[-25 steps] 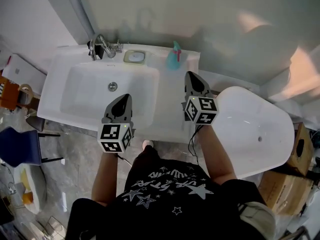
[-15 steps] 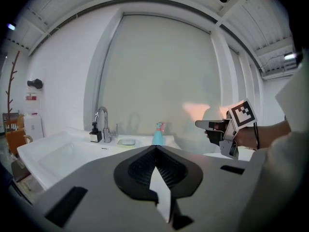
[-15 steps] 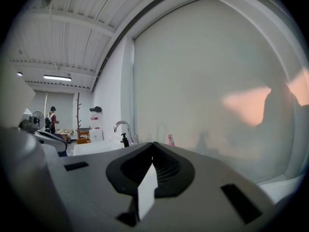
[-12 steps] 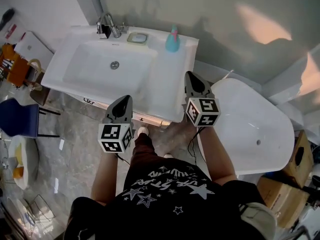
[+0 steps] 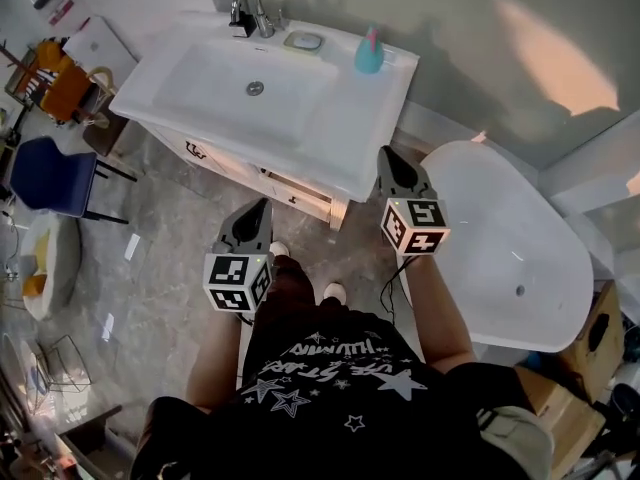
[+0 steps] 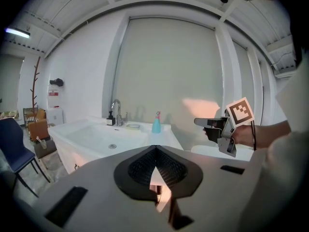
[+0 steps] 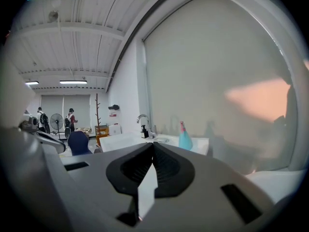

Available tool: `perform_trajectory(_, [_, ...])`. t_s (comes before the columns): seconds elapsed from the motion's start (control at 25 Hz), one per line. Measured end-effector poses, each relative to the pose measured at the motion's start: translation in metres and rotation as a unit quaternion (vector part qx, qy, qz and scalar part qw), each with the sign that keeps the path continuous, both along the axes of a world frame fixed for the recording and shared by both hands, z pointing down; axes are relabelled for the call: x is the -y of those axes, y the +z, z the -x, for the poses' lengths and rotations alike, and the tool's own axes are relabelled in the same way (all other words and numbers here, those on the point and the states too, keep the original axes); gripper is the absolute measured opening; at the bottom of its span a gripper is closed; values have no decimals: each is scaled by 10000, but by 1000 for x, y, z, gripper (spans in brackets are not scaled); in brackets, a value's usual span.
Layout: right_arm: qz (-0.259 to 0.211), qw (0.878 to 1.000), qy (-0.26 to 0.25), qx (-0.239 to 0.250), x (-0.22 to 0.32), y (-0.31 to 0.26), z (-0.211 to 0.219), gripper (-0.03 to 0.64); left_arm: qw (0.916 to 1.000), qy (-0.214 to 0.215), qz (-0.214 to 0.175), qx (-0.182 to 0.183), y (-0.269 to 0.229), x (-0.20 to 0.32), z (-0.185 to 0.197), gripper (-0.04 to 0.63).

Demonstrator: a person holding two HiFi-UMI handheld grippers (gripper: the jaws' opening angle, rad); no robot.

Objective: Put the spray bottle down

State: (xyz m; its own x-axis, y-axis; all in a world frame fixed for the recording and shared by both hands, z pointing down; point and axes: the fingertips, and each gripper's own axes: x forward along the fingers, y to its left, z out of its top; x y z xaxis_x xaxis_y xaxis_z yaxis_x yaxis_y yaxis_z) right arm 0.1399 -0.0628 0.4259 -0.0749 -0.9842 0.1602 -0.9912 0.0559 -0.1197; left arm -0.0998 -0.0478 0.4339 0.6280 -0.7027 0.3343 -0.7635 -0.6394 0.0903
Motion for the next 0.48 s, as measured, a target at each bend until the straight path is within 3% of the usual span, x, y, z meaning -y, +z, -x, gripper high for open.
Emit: perform_trajectory(0.48, [-16,9999,-149,85,-34,-1,67,11,9996,-291,54,-15,0,-50,77,15])
